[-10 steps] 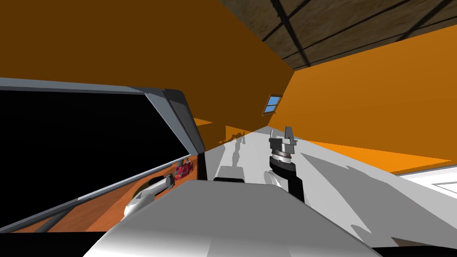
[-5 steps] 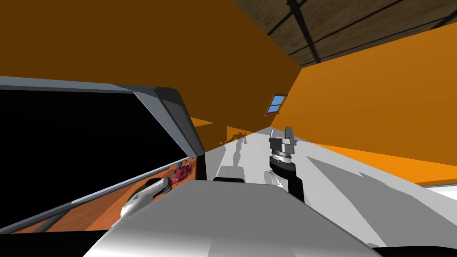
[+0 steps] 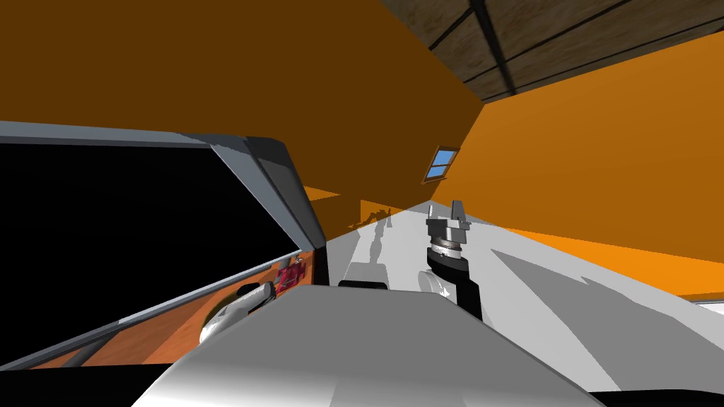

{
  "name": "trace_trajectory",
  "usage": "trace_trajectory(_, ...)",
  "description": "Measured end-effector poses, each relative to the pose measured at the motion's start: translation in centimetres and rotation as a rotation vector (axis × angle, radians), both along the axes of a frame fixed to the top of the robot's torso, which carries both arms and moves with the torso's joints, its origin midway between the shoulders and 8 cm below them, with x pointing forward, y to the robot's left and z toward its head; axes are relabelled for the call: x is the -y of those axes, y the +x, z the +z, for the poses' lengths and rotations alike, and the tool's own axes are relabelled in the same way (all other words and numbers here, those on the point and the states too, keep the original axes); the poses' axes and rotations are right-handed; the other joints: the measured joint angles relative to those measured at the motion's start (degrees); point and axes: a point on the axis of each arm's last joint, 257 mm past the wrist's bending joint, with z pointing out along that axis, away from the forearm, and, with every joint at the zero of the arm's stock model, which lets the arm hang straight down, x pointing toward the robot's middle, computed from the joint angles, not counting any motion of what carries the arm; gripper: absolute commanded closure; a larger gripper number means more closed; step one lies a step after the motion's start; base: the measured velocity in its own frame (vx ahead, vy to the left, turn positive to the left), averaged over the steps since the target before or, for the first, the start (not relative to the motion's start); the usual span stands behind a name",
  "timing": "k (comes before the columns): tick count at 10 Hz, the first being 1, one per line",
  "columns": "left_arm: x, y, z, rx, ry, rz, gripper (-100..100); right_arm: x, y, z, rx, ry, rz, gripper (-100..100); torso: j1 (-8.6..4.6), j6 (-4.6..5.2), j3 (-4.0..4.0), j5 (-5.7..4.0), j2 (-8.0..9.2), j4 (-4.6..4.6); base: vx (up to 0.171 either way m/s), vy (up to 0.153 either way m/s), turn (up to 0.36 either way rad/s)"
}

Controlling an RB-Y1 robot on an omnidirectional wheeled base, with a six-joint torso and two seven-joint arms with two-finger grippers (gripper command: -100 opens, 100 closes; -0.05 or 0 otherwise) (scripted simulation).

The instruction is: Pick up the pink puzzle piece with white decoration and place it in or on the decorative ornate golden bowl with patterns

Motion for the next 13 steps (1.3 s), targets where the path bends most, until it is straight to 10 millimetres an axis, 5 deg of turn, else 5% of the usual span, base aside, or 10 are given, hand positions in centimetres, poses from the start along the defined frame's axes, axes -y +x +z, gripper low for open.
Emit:
trace_trajectory(1, 0.0, 0.0, 0.0, 0.001, 0.001, -0.001, 100, 0.0, 0.0, 0.0, 0.000, 0.000, 0.000, 0, -0.10, 0.00, 0.03, -0.02, 0.05, 0.01, 0.000, 0.000, 0.000)
trace_trajectory(5, 0.0, 0.1, 0.0, 0.002, 0.003, -0.002, 100, 0.0, 0.0, 0.0, 0.000, 0.000, 0.000, 0, -0.16, -0.02, 0.04, -0.02, 0.08, 0.01, 0.000, 0.000, 0.000)
trace_trajectory(6, -0.1, 0.1, 0.0, 0.003, 0.003, -0.002, 0, 0.0, 0.0, 0.0, 0.000, 0.000, 0.000, 0, -0.16, -0.02, 0.04, -0.03, 0.08, 0.00, 0.000, 0.000, 0.000)
trace_trajectory(7, -0.1, 0.1, 0.0, 0.003, 0.003, -0.002, 100, 0.0, 0.0, 0.0, 0.000, 0.000, 0.000, 0, -0.17, -0.02, 0.04, -0.03, 0.08, 0.00, -0.029, -0.063, -0.058)
trace_trajectory(10, -1.5, 0.1, 1.2, 0.000, 0.002, 0.007, 100, 0.0, 0.0, 0.0, 0.000, 0.000, 0.000, 0, -0.45, -0.02, 0.10, -0.09, 0.20, 0.02, -0.029, -0.066, -0.015)
trace_trajectory(11, -1.5, 0.0, 1.2, -0.001, 0.000, 0.007, 0, 0.0, 0.0, 0.0, 0.000, 0.000, 0.000, 0, -0.31, -0.02, 0.07, -0.06, 0.15, 0.01, -0.003, -0.007, 0.002)
trace_trajectory(12, -1.4, 0.0, 1.2, -0.002, 0.000, 0.007, 100, 0.0, 0.0, 0.0, 0.000, 0.000, 0.000, 0, -0.21, -0.02, 0.05, -0.04, 0.10, 0.00, -0.073, 0.004, -0.060)
trace_trajectory(13, -2.6, 0.3, 2.1, 0.006, 0.014, 0.012, 100, 0.0, 0.0, 0.0, 0.000, 0.000, 0.000, 0, -0.13, -0.02, 0.15, -0.14, 0.28, 0.05, -0.137, 0.028, -0.087)
